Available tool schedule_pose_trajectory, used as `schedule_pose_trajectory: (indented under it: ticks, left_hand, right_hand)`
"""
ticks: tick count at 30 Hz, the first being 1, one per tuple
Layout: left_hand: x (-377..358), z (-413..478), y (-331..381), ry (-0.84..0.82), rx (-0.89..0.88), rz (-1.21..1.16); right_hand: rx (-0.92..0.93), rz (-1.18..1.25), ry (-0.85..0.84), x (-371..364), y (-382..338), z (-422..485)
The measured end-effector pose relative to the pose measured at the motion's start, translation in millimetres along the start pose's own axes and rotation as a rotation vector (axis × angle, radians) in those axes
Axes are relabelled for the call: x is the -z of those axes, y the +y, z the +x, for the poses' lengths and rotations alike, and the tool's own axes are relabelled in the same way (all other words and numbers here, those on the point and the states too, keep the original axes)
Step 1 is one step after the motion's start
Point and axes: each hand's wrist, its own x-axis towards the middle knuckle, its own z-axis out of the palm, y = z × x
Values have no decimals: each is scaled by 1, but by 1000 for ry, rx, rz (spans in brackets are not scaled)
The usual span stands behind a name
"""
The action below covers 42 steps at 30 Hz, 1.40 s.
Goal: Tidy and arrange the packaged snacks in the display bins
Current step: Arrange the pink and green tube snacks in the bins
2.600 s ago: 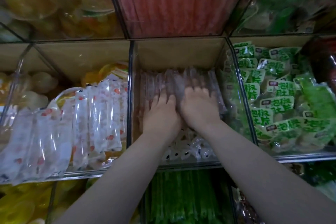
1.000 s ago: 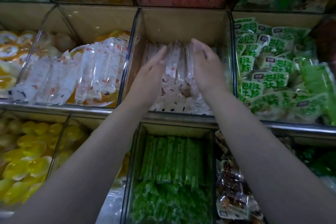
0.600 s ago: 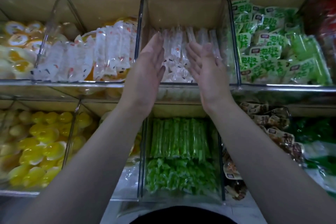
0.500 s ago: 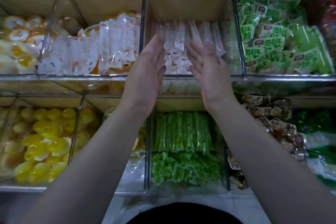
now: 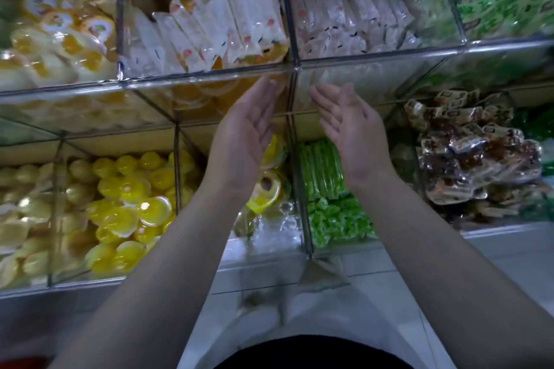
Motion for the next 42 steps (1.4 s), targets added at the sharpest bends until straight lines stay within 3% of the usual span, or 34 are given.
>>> schedule_pose_trajectory:
  ticks: [16,20,22,24,26,31,35,42]
  left_hand:
    - [125,-19,-57,62,237,138]
    - [143,-12,-77,155,306,112]
    - [149,-8,-88,209,369,55]
    - [154,-5,-99,233,435,-14]
    - [158,-6,-108,229,485,-50]
    - [152,-4,-128,152,608,-127]
    - [143,1,-143,64,685,-102]
    - [125,6,-157,34,717,-61]
  right_hand:
    - [-205,-207,127,-71,121,-43]
    - [-294,-456,161,-72,157,-42]
    - [-306,-746,166,-72,176,-43]
    - [-303,-995,120,-74,190,-45]
    - [-315,-1085,73,-80,199,-44]
    - [-104,-1372,20,-83,208,-30]
    - [108,-1464,-52,-79,212,-32]
    - [156,-1424,-62,-54,213,-30]
